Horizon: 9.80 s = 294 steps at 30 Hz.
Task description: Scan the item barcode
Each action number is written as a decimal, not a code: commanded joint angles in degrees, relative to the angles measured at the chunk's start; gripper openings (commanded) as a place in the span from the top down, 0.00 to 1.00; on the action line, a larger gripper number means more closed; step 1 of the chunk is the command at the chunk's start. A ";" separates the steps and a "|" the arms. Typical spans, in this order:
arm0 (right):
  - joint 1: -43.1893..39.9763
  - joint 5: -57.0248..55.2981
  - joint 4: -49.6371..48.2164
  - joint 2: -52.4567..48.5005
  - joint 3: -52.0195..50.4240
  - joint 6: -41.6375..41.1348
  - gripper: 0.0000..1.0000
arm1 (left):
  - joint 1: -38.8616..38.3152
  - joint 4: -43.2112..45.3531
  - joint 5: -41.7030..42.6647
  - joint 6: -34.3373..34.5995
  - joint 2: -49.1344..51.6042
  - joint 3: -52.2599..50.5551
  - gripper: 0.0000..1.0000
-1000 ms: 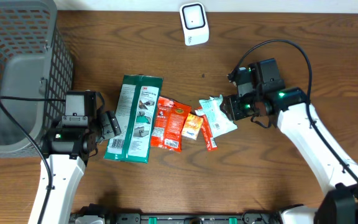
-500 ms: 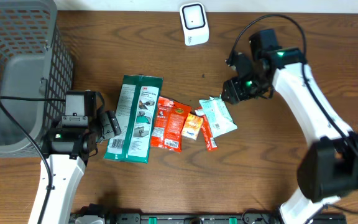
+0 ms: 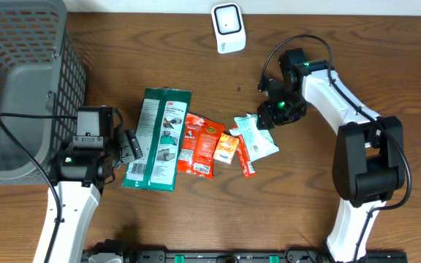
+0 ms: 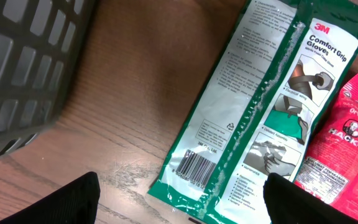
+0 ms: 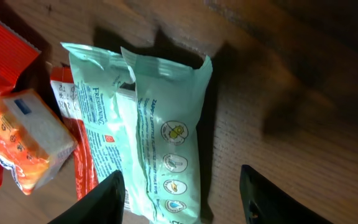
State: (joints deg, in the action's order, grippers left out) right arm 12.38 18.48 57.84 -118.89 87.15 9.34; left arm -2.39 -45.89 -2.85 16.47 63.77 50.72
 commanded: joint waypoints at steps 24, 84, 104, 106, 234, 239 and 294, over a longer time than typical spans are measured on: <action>2.27 0.70 -11.80 -1.38 -9.55 0.57 0.71 | 0.17 0.07 0.33 -0.11 0.22 0.83 0.15; 1.97 4.57 -6.58 29.31 -5.90 -0.94 0.99 | 0.17 0.09 0.33 -0.11 0.22 0.83 0.15; 2.23 8.50 -4.98 28.41 -6.38 -3.13 0.99 | 0.17 0.13 0.33 -0.11 0.22 0.83 0.15; 2.62 7.89 -5.07 28.17 -6.38 -3.10 0.99 | 0.20 0.13 0.33 -0.11 0.22 0.83 0.15; 19.80 -57.79 -71.76 -33.40 34.86 37.33 0.99 | 0.20 1.38 0.33 -0.11 0.22 0.83 0.15; 19.91 -57.64 -72.43 -33.38 34.88 37.35 0.99 | 0.17 1.38 0.33 -0.11 0.22 0.83 0.15; -17.94 -16.65 16.41 6.49 11.34 -15.13 0.99 | 0.17 1.40 0.33 -0.11 0.22 0.83 0.15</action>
State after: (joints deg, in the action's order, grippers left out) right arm -3.77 0.54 76.60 -112.07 105.10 -2.57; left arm -2.39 -44.53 -2.85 16.47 63.77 50.72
